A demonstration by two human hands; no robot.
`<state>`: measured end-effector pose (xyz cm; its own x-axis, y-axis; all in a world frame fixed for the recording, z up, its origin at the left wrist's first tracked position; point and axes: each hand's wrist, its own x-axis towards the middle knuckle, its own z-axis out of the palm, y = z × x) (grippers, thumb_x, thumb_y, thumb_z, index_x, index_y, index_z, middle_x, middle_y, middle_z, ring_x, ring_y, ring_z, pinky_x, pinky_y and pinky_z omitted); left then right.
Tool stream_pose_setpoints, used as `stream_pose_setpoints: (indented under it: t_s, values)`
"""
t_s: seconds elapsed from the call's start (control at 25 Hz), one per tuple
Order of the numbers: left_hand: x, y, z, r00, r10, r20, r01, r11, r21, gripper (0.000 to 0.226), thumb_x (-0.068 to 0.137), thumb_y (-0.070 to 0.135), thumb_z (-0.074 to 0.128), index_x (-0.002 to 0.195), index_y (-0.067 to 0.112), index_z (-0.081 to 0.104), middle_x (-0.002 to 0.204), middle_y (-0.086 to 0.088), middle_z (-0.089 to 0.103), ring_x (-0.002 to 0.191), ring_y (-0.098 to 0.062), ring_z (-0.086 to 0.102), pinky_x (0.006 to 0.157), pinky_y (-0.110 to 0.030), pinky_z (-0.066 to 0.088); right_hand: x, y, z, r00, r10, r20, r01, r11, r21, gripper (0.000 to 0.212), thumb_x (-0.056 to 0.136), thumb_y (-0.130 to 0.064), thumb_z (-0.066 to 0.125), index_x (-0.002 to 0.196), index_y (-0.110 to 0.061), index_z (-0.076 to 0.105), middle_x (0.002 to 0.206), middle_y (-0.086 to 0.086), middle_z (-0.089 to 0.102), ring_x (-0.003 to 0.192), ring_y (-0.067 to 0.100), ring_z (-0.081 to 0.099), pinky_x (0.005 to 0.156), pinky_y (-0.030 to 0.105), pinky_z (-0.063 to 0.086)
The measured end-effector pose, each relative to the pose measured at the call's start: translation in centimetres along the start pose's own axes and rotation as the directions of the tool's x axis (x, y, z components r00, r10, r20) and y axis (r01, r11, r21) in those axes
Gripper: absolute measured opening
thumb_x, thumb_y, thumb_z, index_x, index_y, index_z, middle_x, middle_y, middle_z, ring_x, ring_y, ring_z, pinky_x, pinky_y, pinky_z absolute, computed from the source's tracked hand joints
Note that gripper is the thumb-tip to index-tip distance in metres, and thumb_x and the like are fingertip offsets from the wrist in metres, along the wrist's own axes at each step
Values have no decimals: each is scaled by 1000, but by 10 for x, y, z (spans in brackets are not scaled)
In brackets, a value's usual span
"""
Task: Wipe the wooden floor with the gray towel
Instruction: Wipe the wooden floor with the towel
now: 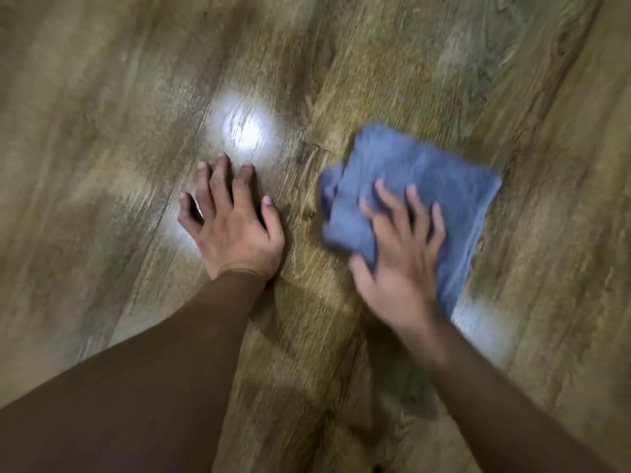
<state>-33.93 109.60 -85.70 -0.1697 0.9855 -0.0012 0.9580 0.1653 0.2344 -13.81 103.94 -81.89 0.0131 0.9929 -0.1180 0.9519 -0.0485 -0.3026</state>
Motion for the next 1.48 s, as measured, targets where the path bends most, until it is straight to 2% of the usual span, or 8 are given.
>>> stream_pose_setpoints:
  t_s: [0.2,0.4,0.56,0.68,0.92,1.08,1.2,1.48]
  values:
    - [-1,3,-1,1000,-2,19,2,1000,12,57,94,42,42,148,22,45,166,-4,27,157,-26,12,120,-57,11,-68,-7,14,997,-27,74,33,996,-82,72,75,-52,55,139,-20,49,155,4,40,145,39,27,114,66,18]
    - [0,1,-2,1000,-8,17,8,1000,12,58,94,42,41,148,21,46,166,-5,28,156,-26,13,120,-56,11,41,-22,5,1000,8,-9,-9,993,-118,73,71,-48,71,136,-21,51,148,9,44,137,43,34,111,65,22]
    - [-1,2,-1,1000,-9,3,9,1000,14,57,93,43,41,146,21,47,166,-4,29,156,-25,15,120,-55,11,171,-47,3,990,107,-94,-118,985,-127,67,79,-52,64,137,-23,48,145,7,46,133,39,38,110,63,22]
    - [-1,2,0,1000,-13,-3,13,1000,26,57,94,43,41,146,22,47,166,-3,29,156,-25,15,121,-54,10,205,-65,8,984,136,-113,-145,986,-76,64,84,-52,60,138,-23,47,148,5,44,138,38,34,113,62,18]
    - [0,1,-1,1000,-4,-3,4,1000,31,60,91,42,44,147,22,47,166,-4,29,156,-25,16,120,-54,11,77,-54,9,994,-110,16,110,993,-33,64,78,-46,61,133,-14,54,154,4,42,148,36,25,119,60,13]
    - [-1,0,1,1000,-4,-3,4,1000,28,58,94,44,39,148,23,47,166,-3,28,156,-25,14,121,-54,8,-13,-20,7,989,-132,65,135,989,-56,65,71,-41,70,129,-12,60,151,5,47,145,37,32,117,62,20]
    - [0,-2,2,1000,-7,1,7,999,42,58,94,44,38,148,23,45,166,-3,26,156,-24,12,121,-53,6,-11,-8,4,987,-152,50,155,986,-63,66,74,-41,66,133,-14,55,153,6,44,143,38,34,117,60,20]
    - [0,1,-3,998,-4,61,1,999,40,60,95,43,39,150,20,45,168,-5,24,157,-26,9,121,-54,6,134,-5,-13,973,209,-96,-214,976,-36,65,85,-36,60,144,-17,42,161,2,31,147,40,21,118,62,10]
